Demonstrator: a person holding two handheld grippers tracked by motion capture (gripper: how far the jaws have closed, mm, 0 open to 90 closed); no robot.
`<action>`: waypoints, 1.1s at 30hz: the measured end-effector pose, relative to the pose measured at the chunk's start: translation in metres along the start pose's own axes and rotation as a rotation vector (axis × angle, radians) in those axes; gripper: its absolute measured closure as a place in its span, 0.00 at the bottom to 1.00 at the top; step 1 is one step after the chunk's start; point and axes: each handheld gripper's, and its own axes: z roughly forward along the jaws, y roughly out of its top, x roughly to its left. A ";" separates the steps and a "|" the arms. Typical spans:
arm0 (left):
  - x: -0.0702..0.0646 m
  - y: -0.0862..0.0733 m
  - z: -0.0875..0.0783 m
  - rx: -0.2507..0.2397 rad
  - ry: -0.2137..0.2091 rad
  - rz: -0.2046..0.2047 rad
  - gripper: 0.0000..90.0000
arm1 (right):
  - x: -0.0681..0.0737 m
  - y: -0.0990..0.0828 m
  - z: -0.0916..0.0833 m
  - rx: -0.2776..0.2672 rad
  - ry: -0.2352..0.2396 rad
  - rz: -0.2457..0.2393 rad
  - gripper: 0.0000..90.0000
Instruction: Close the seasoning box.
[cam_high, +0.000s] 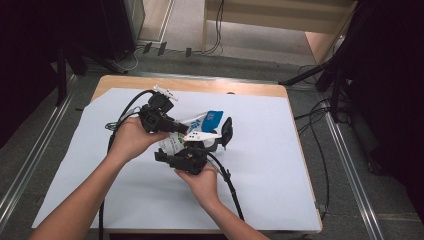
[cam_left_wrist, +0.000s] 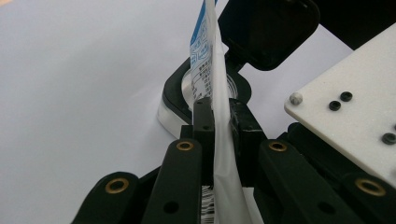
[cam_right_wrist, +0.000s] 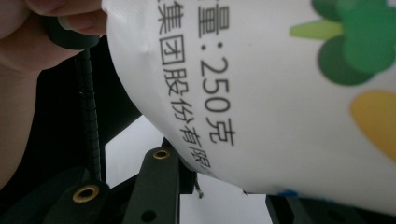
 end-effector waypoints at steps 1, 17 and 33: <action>0.000 0.000 0.000 0.002 -0.003 0.000 0.93 | 0.000 0.000 0.000 -0.006 0.004 0.002 0.81; -0.003 0.006 0.002 -0.008 0.007 -0.001 0.93 | -0.001 0.006 -0.005 -0.023 0.031 0.028 0.82; -0.003 0.006 0.002 0.000 0.006 0.003 0.93 | 0.000 0.005 -0.003 -0.017 0.025 0.023 0.82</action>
